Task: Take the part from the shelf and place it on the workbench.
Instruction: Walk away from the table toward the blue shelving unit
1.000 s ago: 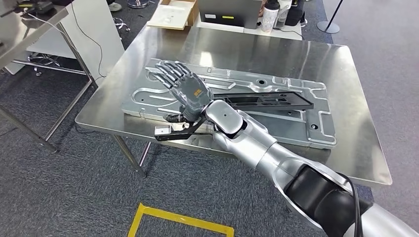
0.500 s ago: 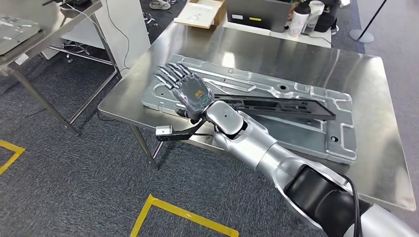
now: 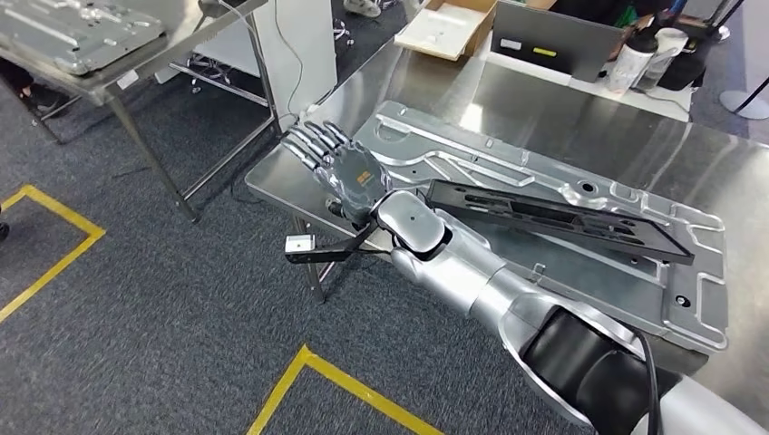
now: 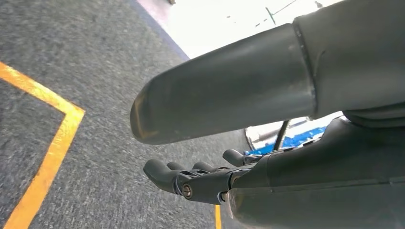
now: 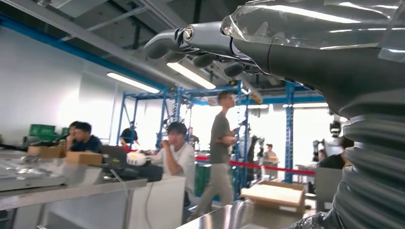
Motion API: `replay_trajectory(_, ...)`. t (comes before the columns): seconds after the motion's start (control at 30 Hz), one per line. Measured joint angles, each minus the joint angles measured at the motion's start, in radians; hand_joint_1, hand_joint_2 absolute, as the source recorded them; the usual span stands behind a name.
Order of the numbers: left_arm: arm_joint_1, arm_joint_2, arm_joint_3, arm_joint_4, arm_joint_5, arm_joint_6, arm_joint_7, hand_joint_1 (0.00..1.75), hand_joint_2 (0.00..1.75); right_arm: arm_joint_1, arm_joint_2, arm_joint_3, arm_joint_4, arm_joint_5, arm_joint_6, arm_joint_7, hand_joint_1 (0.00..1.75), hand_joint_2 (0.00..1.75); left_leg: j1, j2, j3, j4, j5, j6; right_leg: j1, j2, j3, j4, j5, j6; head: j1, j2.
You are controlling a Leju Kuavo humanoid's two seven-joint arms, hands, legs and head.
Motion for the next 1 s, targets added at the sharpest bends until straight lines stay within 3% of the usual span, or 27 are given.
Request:
replay_trajectory(0.07,0.003,-0.001,0.000,0.000,-0.001,0.001,-0.003,0.00,0.00,0.000,0.000,0.000,0.000,0.002,0.000,0.000,0.00,1.75,0.004,-0.024,-0.006,-0.004,0.006,-0.014,0.001,-0.016,0.006,-0.011,-0.001,-0.003,0.000,0.000)
replay_trajectory(0.1,0.005,-0.002,0.000,-0.001,-0.001,0.001,-0.004,0.00,0.00,-0.001,0.001,0.000,0.000,0.003,0.000,0.000,0.00,1.75,0.003,-0.020,-0.008,-0.002,0.005,-0.020,-0.001,-0.029,0.012,-0.019,0.001,-0.007,0.000,0.000)
replay_trajectory(0.17,0.007,-0.003,0.000,-0.002,0.000,0.001,-0.006,0.00,0.00,-0.005,0.001,0.000,0.000,0.004,0.001,0.000,0.00,1.75,-0.001,0.031,-0.029,0.042,-0.023,-0.029,-0.005,-0.058,0.024,-0.036,0.007,-0.018,-0.001,0.000)
replay_trajectory(0.23,0.005,-0.003,0.000,-0.002,0.000,0.001,-0.009,0.00,0.00,-0.007,0.001,0.000,0.001,0.005,0.003,0.000,0.00,1.75,0.002,0.091,-0.088,0.161,-0.082,-0.038,-0.003,-0.086,0.028,-0.040,0.007,-0.024,-0.003,0.000)
replay_trajectory(0.3,0.005,-0.003,0.000,-0.003,0.000,0.001,-0.010,0.00,0.00,-0.004,0.001,0.000,0.002,0.007,0.004,0.000,0.00,1.75,0.008,0.108,-0.141,0.261,-0.114,-0.047,-0.002,-0.116,0.028,-0.037,0.003,-0.023,-0.003,0.000)
replay_trajectory(0.33,0.005,-0.003,0.000,-0.003,0.001,0.001,-0.010,0.00,0.00,-0.003,0.001,0.000,0.003,0.007,0.005,0.000,0.00,1.75,0.010,0.113,-0.142,0.262,-0.103,-0.050,-0.003,-0.130,0.027,-0.035,0.000,-0.021,-0.003,0.000)
replay_trajectory(0.37,0.006,-0.003,0.000,-0.003,0.001,0.001,-0.010,0.00,0.00,-0.003,0.001,0.000,0.003,0.008,0.005,0.000,0.00,1.75,0.012,0.119,-0.121,0.222,-0.076,-0.053,-0.004,-0.142,0.028,-0.032,-0.003,-0.018,-0.003,0.000)
replay_trajectory(0.43,0.005,-0.002,0.000,-0.003,0.000,0.001,-0.010,0.00,0.00,-0.006,0.001,0.000,0.003,0.008,0.006,0.000,0.00,1.75,0.011,0.156,-0.048,0.089,-0.020,-0.053,-0.003,-0.166,0.028,-0.021,-0.014,-0.007,-0.003,0.000)
replay_trajectory(0.5,0.004,-0.002,0.000,-0.003,-0.001,0.001,-0.011,0.00,0.00,-0.009,0.001,0.000,0.003,0.008,0.006,0.000,0.00,1.75,0.004,0.178,-0.011,0.015,-0.001,-0.040,0.003,-0.185,0.028,-0.011,-0.023,0.004,-0.002,0.000)
replay_trajectory(0.6,0.006,-0.002,0.000,-0.003,-0.002,0.002,-0.011,0.00,0.00,-0.011,0.002,0.001,0.003,0.008,0.007,0.000,0.00,1.75,-0.001,0.149,-0.015,0.011,-0.002,-0.017,0.005,-0.212,0.033,-0.012,-0.028,0.019,-0.001,0.000)
replay_trajectory(0.63,0.008,-0.002,0.000,-0.003,-0.003,0.002,-0.011,0.00,0.00,-0.011,0.002,0.001,0.003,0.008,0.007,0.000,0.00,1.75,0.001,0.138,-0.014,0.009,-0.001,-0.011,0.003,-0.211,0.034,-0.010,-0.034,0.025,-0.001,0.000)
replay_trajectory(0.7,0.009,-0.001,-0.001,-0.003,-0.003,0.002,-0.011,0.00,0.00,-0.013,0.002,0.001,0.003,0.008,0.007,0.000,0.00,1.75,0.003,0.118,-0.011,0.003,0.003,-0.002,-0.001,-0.168,0.012,0.039,-0.072,0.032,-0.001,0.000)
replay_trajectory(0.77,0.006,-0.002,-0.001,-0.003,-0.006,0.002,-0.011,0.00,0.00,-0.012,0.001,0.002,0.004,0.008,0.008,0.000,0.00,1.75,0.001,0.097,-0.013,0.002,0.005,0.004,-0.002,-0.108,-0.052,0.164,-0.132,0.030,-0.001,0.000)
replay_trajectory(0.8,0.004,-0.002,-0.001,-0.003,-0.008,0.003,-0.011,0.00,0.00,-0.009,0.001,0.002,0.005,0.008,0.009,0.000,0.00,1.75,-0.001,0.085,-0.014,0.002,0.006,0.007,-0.001,-0.093,-0.086,0.225,-0.150,0.027,-0.001,0.000)
replay_trajectory(0.83,0.003,-0.002,-0.001,-0.003,-0.012,0.004,-0.011,0.00,0.00,-0.005,0.000,0.003,0.006,0.008,0.011,0.000,0.00,1.75,-0.003,0.071,-0.014,0.002,0.006,0.009,-0.001,-0.084,-0.106,0.259,-0.150,0.024,-0.001,0.000)
replay_trajectory(0.87,0.003,-0.002,-0.001,-0.003,-0.016,0.005,-0.011,0.00,0.00,-0.003,-0.001,0.004,0.008,0.008,0.012,0.000,0.00,1.75,-0.004,0.056,-0.014,0.003,0.007,0.010,0.001,-0.078,-0.106,0.251,-0.129,0.019,-0.001,0.000)
replay_trajectory(0.9,0.003,-0.002,-0.001,-0.003,-0.020,0.007,-0.011,0.00,0.00,-0.002,-0.001,0.005,0.008,0.007,0.014,0.000,0.00,1.75,-0.005,0.041,-0.013,0.003,0.007,0.010,0.002,-0.070,-0.088,0.205,-0.093,0.013,-0.001,0.000)
replay_trajectory(0.97,0.002,-0.004,-0.001,-0.004,-0.029,0.008,-0.010,0.00,0.00,-0.005,-0.002,0.006,0.008,0.006,0.015,0.000,0.00,1.75,-0.005,0.016,-0.014,0.005,0.008,0.008,0.003,-0.019,-0.030,0.071,-0.028,-0.001,-0.001,0.000)
replay_trajectory(1.0,0.001,-0.005,-0.001,-0.005,-0.032,0.009,-0.010,0.00,0.00,-0.007,-0.002,0.006,0.008,0.005,0.016,-0.001,0.00,1.75,-0.004,0.005,-0.018,0.005,0.010,0.005,0.003,0.003,-0.010,0.025,-0.012,-0.004,-0.002,0.000)
